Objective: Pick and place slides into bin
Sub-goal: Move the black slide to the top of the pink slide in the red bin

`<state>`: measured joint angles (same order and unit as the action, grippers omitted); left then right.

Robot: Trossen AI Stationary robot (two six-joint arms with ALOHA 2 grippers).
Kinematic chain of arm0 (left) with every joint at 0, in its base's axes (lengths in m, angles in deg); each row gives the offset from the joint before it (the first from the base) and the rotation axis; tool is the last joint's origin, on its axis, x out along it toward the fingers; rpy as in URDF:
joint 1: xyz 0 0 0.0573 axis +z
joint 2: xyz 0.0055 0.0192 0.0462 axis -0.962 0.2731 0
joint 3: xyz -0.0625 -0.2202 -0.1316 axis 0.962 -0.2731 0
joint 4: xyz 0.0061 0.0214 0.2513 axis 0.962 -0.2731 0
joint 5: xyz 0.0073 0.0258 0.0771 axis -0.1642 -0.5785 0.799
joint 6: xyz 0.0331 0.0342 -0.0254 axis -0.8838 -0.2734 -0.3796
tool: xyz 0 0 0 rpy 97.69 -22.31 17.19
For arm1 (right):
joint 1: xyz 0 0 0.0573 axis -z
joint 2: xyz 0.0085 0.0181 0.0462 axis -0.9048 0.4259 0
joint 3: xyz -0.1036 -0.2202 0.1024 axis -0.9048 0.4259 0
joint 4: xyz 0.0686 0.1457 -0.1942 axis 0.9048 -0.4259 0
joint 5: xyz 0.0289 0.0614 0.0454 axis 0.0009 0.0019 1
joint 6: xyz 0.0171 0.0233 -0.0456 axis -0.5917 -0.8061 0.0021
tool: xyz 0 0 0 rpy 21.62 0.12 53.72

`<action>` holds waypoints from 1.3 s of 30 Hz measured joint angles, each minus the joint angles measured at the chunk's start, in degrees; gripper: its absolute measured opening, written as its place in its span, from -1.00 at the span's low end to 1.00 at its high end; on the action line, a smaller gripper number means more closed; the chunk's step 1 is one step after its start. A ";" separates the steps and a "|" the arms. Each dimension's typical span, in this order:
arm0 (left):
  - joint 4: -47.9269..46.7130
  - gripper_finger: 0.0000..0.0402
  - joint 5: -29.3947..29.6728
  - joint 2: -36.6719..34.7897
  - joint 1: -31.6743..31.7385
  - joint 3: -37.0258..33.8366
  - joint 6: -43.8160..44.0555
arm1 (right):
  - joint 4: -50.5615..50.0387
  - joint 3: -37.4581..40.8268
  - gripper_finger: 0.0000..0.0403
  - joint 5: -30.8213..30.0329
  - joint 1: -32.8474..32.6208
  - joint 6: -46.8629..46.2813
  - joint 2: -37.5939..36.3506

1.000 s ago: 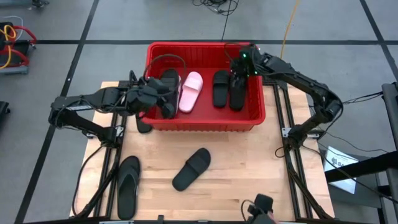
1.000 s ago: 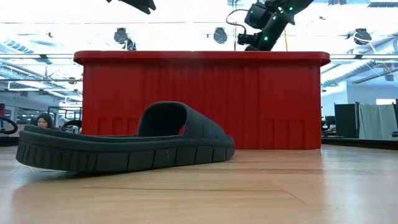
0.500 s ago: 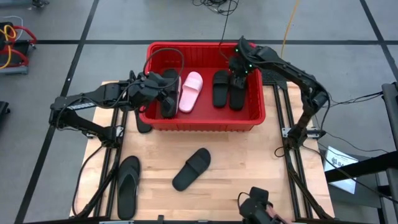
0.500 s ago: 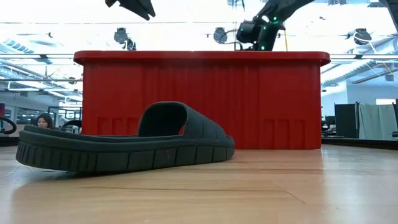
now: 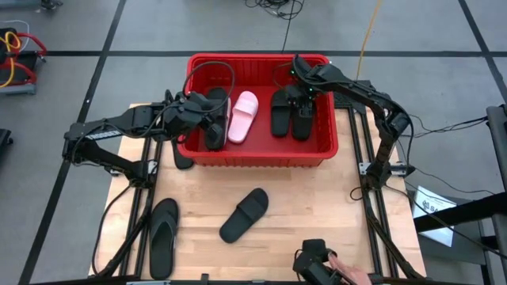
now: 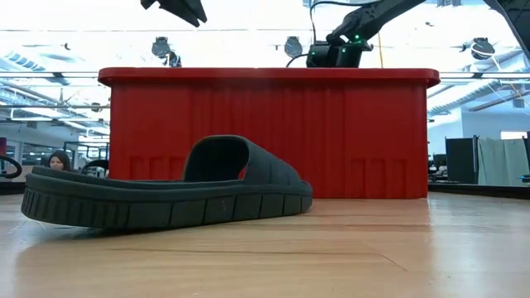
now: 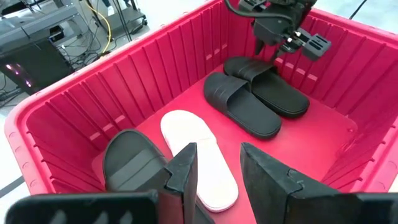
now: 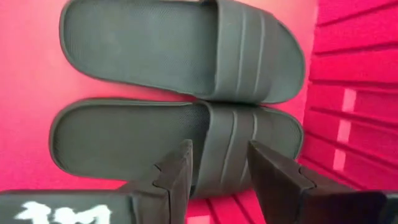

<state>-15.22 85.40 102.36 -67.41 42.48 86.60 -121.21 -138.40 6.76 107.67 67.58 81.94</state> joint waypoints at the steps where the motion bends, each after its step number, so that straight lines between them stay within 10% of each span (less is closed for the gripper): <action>1: -0.02 -0.41 0.00 0.00 0.00 0.00 -0.01 | 0.02 0.01 -0.29 0.02 0.03 1.28 0.22; 14: -0.04 -0.41 -0.04 0.00 0.00 0.00 -3.02 | 9.29 4.99 -0.29 4.29 0.02 6.05 0.20; 21: -0.04 -0.41 -0.06 0.00 0.00 0.00 -4.44 | 17.91 12.04 -0.29 -6.16 -0.97 9.81 0.21; 39: -0.04 -0.41 -0.07 0.00 0.00 0.00 -4.45 | 31.96 21.68 -0.29 -8.87 -1.07 9.63 0.17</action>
<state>-15.26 85.34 102.36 -67.41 42.48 82.14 -89.25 -116.72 -2.12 106.60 77.21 82.11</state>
